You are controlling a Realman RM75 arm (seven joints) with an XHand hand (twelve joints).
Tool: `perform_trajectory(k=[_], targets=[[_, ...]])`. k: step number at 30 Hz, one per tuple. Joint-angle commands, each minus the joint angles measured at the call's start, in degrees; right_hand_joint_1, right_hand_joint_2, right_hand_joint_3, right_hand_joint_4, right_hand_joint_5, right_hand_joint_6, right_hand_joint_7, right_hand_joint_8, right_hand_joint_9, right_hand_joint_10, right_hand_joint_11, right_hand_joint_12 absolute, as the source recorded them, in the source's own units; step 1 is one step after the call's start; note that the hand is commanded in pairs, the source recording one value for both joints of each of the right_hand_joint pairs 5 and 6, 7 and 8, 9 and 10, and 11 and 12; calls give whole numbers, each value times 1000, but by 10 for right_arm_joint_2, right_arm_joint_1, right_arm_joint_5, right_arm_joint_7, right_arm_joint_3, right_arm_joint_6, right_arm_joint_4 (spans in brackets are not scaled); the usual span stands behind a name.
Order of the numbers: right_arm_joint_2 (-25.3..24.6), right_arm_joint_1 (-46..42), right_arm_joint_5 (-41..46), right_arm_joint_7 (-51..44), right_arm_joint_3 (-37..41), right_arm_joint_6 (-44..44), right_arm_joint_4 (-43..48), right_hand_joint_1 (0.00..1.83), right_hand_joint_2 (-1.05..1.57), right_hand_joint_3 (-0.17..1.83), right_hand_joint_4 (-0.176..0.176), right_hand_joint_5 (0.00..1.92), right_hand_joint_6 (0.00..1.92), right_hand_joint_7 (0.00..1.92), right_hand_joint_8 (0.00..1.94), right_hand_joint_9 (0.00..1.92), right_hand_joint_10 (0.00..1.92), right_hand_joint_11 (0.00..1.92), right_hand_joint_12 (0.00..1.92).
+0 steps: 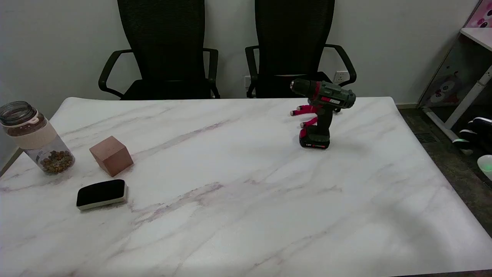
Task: Pick up the power screwdriver.
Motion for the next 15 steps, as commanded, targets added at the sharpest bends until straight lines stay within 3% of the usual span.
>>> perform_trajectory(k=[1,3,5,7,15], targets=[[16,56,-50,6,-4,-133,43,979,-87,814,-38,545,545,545,545,597,597,700,700],[15,85,-59,6,-5,-181,50,976,-194,821,9,513,513,513,513,567,567,649,649],[8,127,-79,6,-7,-239,69,940,-363,844,119,465,465,465,465,500,500,555,555],[-2,182,-112,8,-22,-299,104,965,-462,833,168,424,424,424,424,472,472,499,499],[-68,350,-199,58,-71,-353,196,982,-655,909,176,339,339,339,339,362,362,371,371]])
